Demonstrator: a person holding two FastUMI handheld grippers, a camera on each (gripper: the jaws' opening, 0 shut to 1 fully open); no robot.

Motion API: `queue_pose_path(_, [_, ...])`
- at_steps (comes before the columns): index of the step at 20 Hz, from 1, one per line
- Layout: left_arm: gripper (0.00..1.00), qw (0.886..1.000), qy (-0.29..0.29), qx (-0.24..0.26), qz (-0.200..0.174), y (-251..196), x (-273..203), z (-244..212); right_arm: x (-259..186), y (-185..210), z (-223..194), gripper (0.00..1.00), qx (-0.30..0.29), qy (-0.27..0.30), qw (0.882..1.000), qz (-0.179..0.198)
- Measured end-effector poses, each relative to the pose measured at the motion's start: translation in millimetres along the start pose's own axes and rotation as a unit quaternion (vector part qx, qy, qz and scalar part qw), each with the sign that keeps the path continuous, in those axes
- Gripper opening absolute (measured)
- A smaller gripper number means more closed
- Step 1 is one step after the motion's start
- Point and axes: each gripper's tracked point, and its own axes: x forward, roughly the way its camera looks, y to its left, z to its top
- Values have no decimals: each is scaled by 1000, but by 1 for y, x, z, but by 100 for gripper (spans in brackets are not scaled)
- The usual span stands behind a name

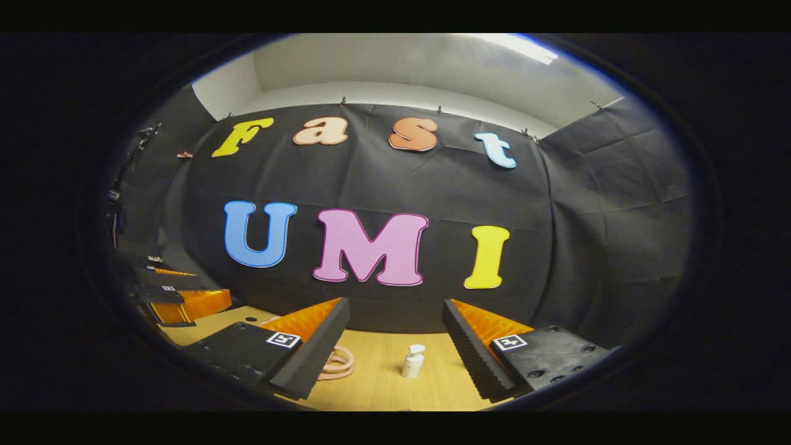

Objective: First open the suitcase, pack the skin care products into it, and then close the suitcase.

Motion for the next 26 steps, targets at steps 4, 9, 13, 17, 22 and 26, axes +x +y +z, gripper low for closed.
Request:
queue_pose_path(4, [96,1000,6,-6,7,6,0,-3,5,0,-3,96,2,5,1000,-3])
queue_pose_path(9, [96,1000,13,-12,7,6,4,-10,6,-6,-16,96,8,30,999,-11])
queue_pose_path(13, [96,999,36,-8,-2,-8,20,-30,14,-18,-18,96,0,29,999,-15])
queue_pose_path(17, [96,998,64,-4,-23,-43,54,-57,27,-32,-25,96,-3,33,999,-12])
queue_pose_path(22, [96,992,114,8,-44,-98,120,-116,48,-56,-48,96,-23,42,999,7])
queue_pose_path(26, [96,984,174,15,-39,-129,173,-180,53,-78,-82,97,-5,80,997,10])
